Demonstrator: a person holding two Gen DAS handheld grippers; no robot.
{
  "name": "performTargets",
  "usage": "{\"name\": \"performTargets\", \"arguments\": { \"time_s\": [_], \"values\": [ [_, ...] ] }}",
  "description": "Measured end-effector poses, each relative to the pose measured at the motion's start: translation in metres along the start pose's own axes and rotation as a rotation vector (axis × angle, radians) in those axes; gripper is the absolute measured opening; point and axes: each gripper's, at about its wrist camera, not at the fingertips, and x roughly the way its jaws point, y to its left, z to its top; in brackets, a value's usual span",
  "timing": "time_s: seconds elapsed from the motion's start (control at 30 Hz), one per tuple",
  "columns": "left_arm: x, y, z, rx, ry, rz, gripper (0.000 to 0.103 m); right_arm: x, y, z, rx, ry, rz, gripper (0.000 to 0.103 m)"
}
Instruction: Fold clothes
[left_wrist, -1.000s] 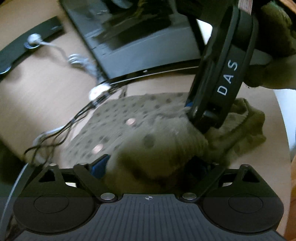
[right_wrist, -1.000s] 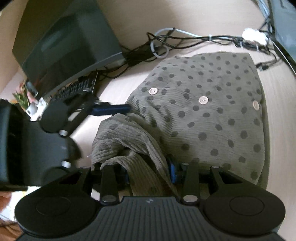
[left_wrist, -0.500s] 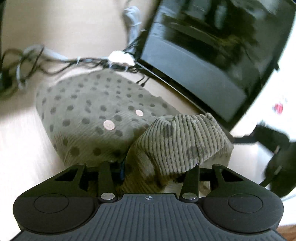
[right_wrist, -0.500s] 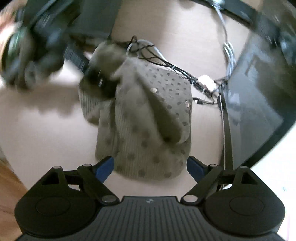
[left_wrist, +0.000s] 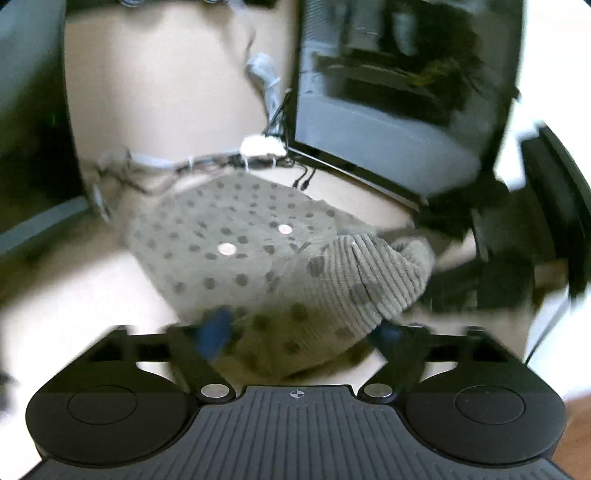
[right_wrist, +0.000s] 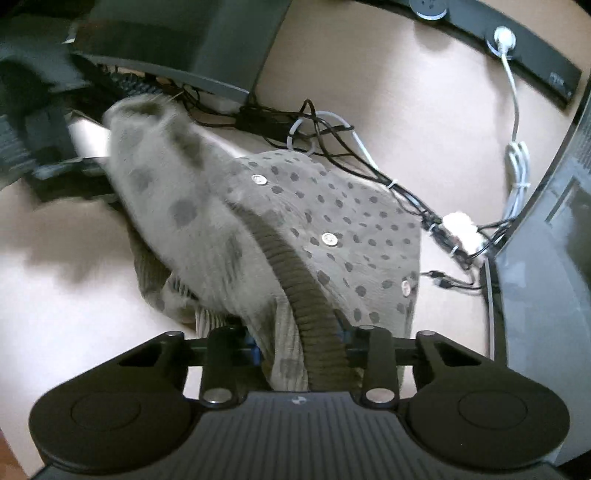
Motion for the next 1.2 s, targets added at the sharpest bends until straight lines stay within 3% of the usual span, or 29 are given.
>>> {"name": "performTargets", "arguments": {
  "time_s": [0.1,0.23,0.37,0.5,0.57,0.63,0.73,0.87,0.93,1.0,1.07,1.2],
  "values": [
    [0.0,-0.011,-0.009,0.124,0.033,0.067,0.094,0.003,-0.004,0.002,0.032,0.002,0.02,0.03],
    [0.017,-0.018,-0.014,0.213,0.03,0.118,0.094,0.002,-0.01,0.003,0.041,0.003,0.018,0.027],
    [0.038,-0.022,-0.012,0.306,0.009,0.104,0.094,-0.005,-0.011,0.005,0.068,0.006,0.018,0.024],
    [0.062,-0.015,-0.005,0.315,-0.002,0.087,0.073,-0.009,-0.011,0.006,0.071,0.011,0.009,0.021],
    [0.061,-0.015,-0.001,0.276,-0.011,0.058,0.057,-0.012,-0.011,0.006,0.07,0.014,0.0,0.019],
    [0.05,-0.016,0.002,0.195,0.003,-0.032,0.042,-0.023,-0.013,0.005,0.075,0.01,0.003,0.018],
    [0.03,-0.016,0.006,0.058,0.032,-0.19,0.037,-0.053,-0.018,0.009,0.081,-0.007,0.057,0.018],
    [-0.004,-0.019,0.0,-0.089,0.064,-0.453,0.037,-0.097,-0.018,0.024,-0.016,-0.039,0.145,0.018],
    [-0.012,-0.015,-0.003,-0.153,0.064,-0.515,0.037,-0.101,-0.018,0.033,-0.058,-0.041,0.175,0.019],
    [-0.01,-0.004,-0.007,-0.222,0.058,-0.491,0.038,-0.086,-0.02,0.043,-0.077,-0.033,0.165,0.029],
    [-0.004,0.012,-0.014,-0.286,0.049,-0.42,0.045,-0.059,-0.024,0.052,-0.056,-0.023,0.13,0.048],
    [0.009,0.044,-0.029,-0.455,0.033,-0.281,0.058,-0.003,-0.027,0.063,-0.004,0.011,0.103,0.052]
  ]
}}
